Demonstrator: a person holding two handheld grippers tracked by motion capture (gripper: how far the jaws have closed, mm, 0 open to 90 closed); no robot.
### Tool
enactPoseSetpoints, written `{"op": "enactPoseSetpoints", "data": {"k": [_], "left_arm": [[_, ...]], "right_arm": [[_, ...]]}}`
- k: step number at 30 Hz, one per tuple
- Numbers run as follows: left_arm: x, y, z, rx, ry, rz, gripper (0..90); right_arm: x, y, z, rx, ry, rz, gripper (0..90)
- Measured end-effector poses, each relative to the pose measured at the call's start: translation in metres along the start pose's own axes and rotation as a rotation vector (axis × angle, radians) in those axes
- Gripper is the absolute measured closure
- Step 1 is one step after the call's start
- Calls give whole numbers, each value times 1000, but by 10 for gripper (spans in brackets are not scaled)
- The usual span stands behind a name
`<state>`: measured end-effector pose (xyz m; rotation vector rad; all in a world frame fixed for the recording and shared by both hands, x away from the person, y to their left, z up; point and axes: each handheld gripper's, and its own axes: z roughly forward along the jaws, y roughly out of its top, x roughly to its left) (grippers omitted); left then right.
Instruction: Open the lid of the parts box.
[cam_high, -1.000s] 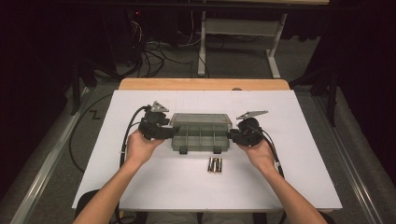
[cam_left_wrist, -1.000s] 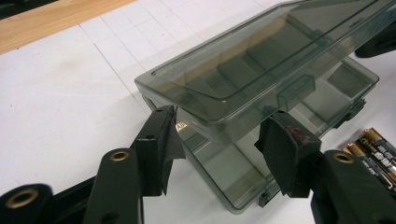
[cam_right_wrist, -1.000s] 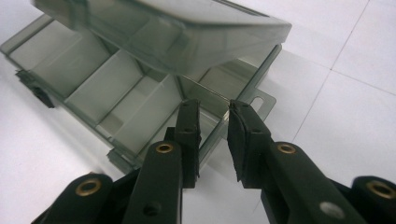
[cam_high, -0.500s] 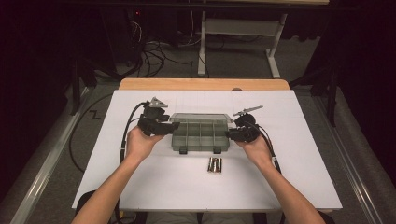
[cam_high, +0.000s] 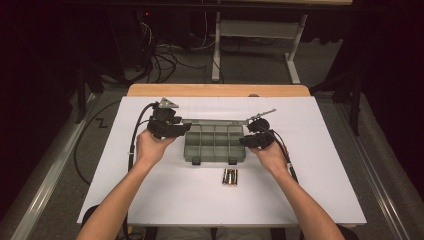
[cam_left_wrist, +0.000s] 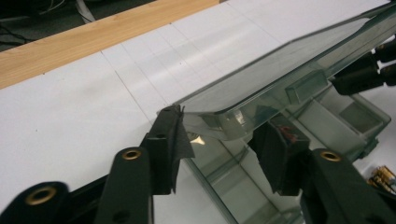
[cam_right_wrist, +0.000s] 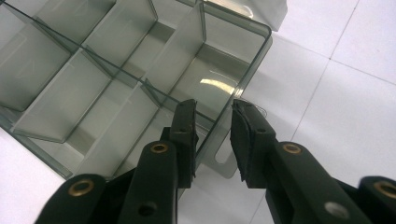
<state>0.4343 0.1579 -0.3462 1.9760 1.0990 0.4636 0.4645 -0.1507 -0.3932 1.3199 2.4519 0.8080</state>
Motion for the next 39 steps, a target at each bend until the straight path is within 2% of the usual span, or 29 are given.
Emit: {"op": "enactPoseSetpoints", "data": {"k": [5, 10, 17, 20, 26, 32, 36, 39], "left_arm": [[1, 6, 5, -2, 11, 6, 592], [4, 9, 7, -4, 24, 11, 622], [12, 10, 15, -8, 23, -20, 682], [15, 10, 21, 1, 28, -22, 693], [20, 10, 32, 6, 45, -24, 715], [25, 7, 42, 4, 45, -50, 726], [25, 6, 49, 12, 70, -33, 734], [28, 6, 52, 10, 69, -43, 735]], "right_arm": [[-1, 3, 0, 23, 6, 6, 740], [-1, 2, 0, 20, 4, -11, 742], [-1, 2, 0, 19, 5, -21, 747], [-1, 2, 0, 19, -1, -37, 748], [-1, 2, 0, 21, 1, -40, 748], [-1, 2, 0, 21, -1, -39, 748], [0, 3, 0, 28, -2, -41, 748], [0, 4, 0, 38, -5, -49, 748]]}}
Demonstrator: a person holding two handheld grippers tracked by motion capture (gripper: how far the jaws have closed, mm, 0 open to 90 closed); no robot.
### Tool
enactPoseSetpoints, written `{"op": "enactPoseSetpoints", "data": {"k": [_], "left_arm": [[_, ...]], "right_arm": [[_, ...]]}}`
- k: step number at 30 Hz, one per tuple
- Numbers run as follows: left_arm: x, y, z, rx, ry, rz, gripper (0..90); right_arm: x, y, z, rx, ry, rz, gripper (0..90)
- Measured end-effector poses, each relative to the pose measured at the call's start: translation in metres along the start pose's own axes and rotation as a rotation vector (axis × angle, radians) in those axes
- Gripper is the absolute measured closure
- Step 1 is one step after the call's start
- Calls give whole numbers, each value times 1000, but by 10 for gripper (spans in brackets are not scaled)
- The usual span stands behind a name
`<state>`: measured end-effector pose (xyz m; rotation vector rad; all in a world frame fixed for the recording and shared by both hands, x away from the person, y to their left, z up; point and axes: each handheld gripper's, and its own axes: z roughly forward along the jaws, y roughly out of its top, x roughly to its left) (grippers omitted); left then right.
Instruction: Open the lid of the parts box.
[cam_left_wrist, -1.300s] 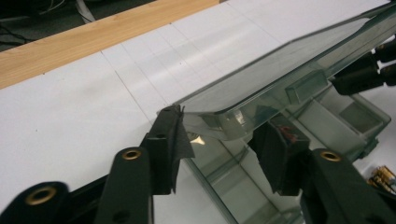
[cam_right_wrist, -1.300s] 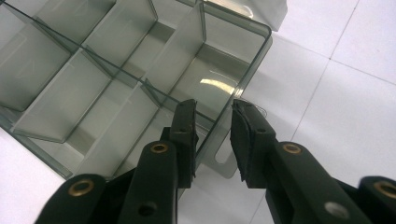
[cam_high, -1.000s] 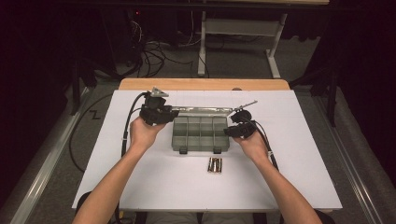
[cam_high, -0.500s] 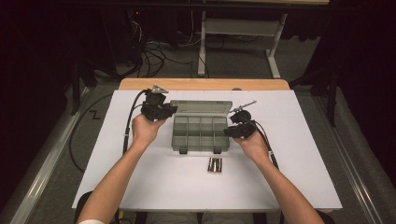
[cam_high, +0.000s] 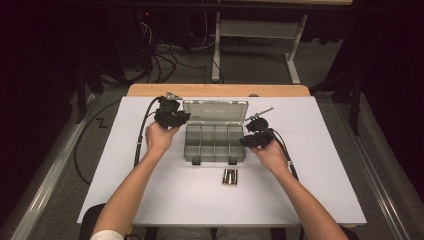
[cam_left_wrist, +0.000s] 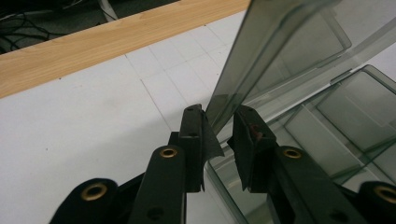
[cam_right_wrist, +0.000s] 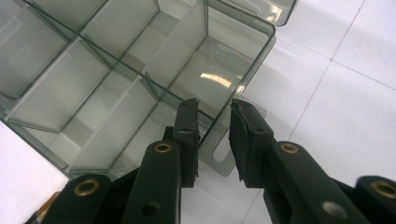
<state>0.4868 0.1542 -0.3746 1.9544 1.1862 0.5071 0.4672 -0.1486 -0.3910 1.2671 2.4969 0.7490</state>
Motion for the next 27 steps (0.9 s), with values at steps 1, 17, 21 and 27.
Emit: {"op": "enactPoseSetpoints", "data": {"k": [1, 17, 21, 27], "left_arm": [[1, 0, 1, 3, 1, 0, 736], [7, -6, 25, 34, 15, -49, 765], [9, -10, 34, 71, 14, -61, 770], [13, -12, 39, 73, -7, -110, 770]], "right_arm": [[0, 0, 0, 0, 0, -1, 747], [3, 0, 0, 8, -21, -42, 740], [3, 0, 0, 6, -21, -43, 740], [2, 0, 0, 4, -15, -47, 740]]}}
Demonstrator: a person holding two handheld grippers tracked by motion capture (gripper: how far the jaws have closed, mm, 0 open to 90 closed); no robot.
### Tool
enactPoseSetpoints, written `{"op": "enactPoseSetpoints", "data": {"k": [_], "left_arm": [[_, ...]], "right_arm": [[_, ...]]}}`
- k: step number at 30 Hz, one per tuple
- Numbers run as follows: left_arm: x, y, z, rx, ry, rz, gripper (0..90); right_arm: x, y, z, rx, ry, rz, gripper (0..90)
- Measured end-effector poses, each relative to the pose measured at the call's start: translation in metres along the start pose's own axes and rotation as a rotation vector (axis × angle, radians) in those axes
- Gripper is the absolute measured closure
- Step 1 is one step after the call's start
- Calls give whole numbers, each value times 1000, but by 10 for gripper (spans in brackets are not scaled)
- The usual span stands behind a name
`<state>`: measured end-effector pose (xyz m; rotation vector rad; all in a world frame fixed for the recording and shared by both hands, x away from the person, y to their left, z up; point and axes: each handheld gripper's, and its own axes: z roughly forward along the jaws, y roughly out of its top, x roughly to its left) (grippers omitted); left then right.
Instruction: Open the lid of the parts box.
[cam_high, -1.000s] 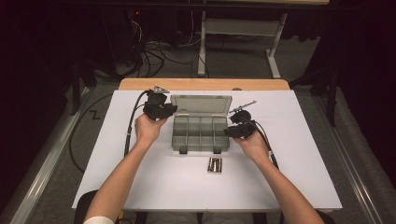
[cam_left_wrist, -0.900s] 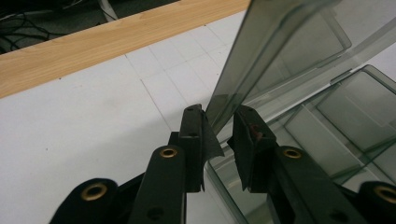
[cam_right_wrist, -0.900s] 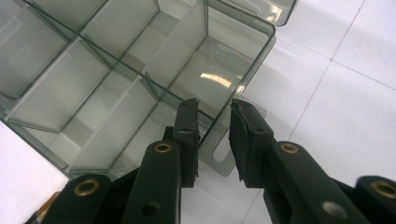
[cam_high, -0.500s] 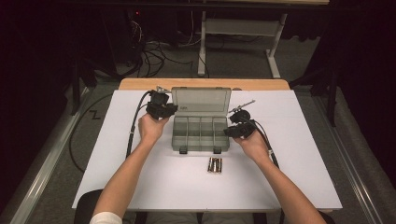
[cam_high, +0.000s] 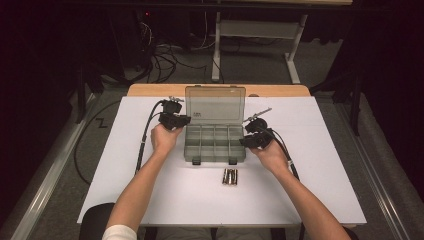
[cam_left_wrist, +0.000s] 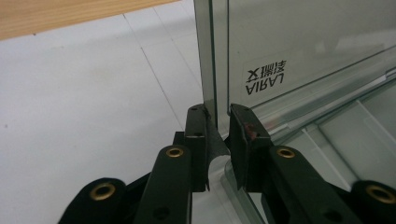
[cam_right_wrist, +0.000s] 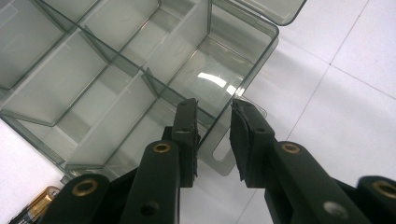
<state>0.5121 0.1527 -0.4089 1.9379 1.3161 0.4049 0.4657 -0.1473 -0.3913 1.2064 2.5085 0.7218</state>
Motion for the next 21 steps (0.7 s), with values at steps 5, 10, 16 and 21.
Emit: {"op": "enactPoseSetpoints", "data": {"k": [5, 10, 16, 21], "left_arm": [[0, -1, 4, 13, 7, -15, 768], [3, -2, 8, 17, 3, -33, 768], [4, -3, 9, 12, -2, -24, 766], [4, -3, 9, 10, 8, -10, 740]], "right_arm": [[-2, 0, 0, -1, 11, -2, 740], [0, 0, 0, -1, -3, -11, 740], [1, -3, 0, -16, -8, -2, 739], [2, -3, 0, -21, -13, 0, 739]]}}
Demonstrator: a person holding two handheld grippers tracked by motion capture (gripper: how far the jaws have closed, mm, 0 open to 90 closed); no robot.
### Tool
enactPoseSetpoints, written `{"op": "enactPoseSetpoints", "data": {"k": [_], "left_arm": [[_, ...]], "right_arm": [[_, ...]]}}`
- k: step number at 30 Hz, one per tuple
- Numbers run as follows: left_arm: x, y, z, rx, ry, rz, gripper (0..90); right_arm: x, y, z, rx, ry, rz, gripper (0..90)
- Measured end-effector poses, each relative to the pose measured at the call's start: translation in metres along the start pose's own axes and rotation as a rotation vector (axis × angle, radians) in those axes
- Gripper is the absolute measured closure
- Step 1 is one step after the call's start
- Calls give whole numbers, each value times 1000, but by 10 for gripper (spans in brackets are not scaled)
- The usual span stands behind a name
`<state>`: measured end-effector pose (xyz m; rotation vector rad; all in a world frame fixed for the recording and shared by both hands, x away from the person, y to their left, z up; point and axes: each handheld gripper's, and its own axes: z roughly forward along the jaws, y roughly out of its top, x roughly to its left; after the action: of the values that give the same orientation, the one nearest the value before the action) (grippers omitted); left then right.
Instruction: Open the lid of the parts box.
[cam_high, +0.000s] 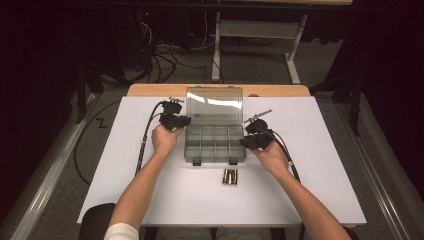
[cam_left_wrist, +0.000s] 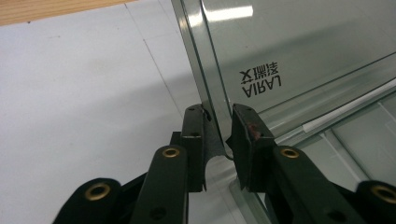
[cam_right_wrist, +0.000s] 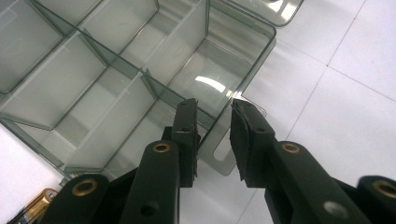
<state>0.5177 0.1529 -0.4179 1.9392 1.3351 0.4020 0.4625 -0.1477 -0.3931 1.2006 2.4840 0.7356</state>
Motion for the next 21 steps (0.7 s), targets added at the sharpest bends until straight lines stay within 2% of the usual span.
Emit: {"op": "enactPoseSetpoints", "data": {"k": [3, 8, 13, 17, 19, 21], "left_arm": [[-1, -1, 1, -1, 11, 13, 736], [-7, 1, 2, -9, 37, 67, 679], [-8, 2, 0, -7, 39, 74, 611], [-8, 3, -6, -8, 24, 69, 543], [-9, 4, -10, -22, 29, 75, 504], [-9, 5, -13, -31, 15, 75, 490]], "right_arm": [[1, 0, 0, -4, -5, 4, 738], [-1, -2, 0, -19, 5, 21, 739], [1, -3, 0, -20, -7, 23, 733], [3, -2, 0, -22, 5, 25, 673], [5, -2, 0, -20, -3, 17, 657], [5, -2, 0, -22, 1, 10, 638]]}}
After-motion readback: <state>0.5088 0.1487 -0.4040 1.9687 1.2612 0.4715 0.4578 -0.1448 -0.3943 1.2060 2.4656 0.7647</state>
